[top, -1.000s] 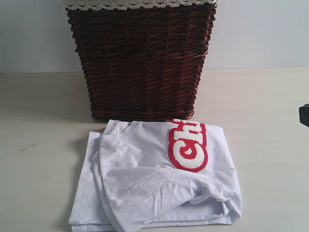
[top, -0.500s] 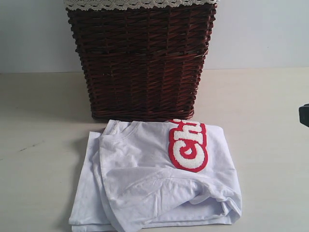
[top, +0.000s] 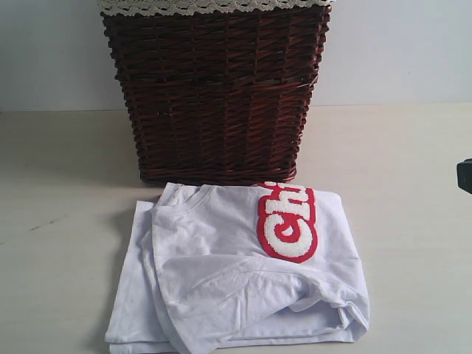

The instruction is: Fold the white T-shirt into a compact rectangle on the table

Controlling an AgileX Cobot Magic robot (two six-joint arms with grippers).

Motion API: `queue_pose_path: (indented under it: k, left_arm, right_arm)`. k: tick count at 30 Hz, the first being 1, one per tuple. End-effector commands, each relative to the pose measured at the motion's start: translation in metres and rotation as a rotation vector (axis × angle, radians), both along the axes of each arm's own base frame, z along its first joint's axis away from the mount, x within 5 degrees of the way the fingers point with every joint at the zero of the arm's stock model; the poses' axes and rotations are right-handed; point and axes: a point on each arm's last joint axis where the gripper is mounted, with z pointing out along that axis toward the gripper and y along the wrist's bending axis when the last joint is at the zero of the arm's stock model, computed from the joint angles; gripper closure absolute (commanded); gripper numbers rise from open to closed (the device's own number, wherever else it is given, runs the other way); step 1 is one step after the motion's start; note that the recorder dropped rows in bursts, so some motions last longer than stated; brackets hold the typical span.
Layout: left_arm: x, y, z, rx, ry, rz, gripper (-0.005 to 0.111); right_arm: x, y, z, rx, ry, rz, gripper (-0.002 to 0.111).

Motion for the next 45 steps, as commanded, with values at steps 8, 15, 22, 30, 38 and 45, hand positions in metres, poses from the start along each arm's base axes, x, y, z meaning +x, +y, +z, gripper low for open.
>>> queue_pose_path:
  k: [8,15,22,30,38,45]
  left_arm:
    - [0.000,0.000,0.001,-0.021,-0.010,0.006,0.107]
    - [0.000,0.000,0.001,-0.020,-0.012,0.006,0.107]
    - [0.000,0.000,0.001,-0.020,-0.012,0.006,0.107]
    - [0.000,0.000,0.001,-0.020,-0.012,0.006,0.107]
    - [0.000,0.000,0.001,-0.020,-0.012,0.006,0.107]
    - [0.000,0.000,0.001,-0.020,-0.012,0.006,0.107]
  right_arm:
    - [0.000,-0.001,-0.001,-0.004,-0.007,-0.003,0.108]
    - [0.000,-0.001,-0.001,-0.004,-0.007,-0.003,0.108]
    - [0.000,-0.001,-0.001,-0.004,-0.007,-0.003,0.108]
    - [0.000,-0.001,-0.001,-0.004,-0.007,-0.003,0.108]
    - [0.001,-0.010,-0.007,-0.121,-0.065,-0.021,0.108]
    - [-0.010,-0.029,-0.045,0.025,-0.263,-0.197,0.108]
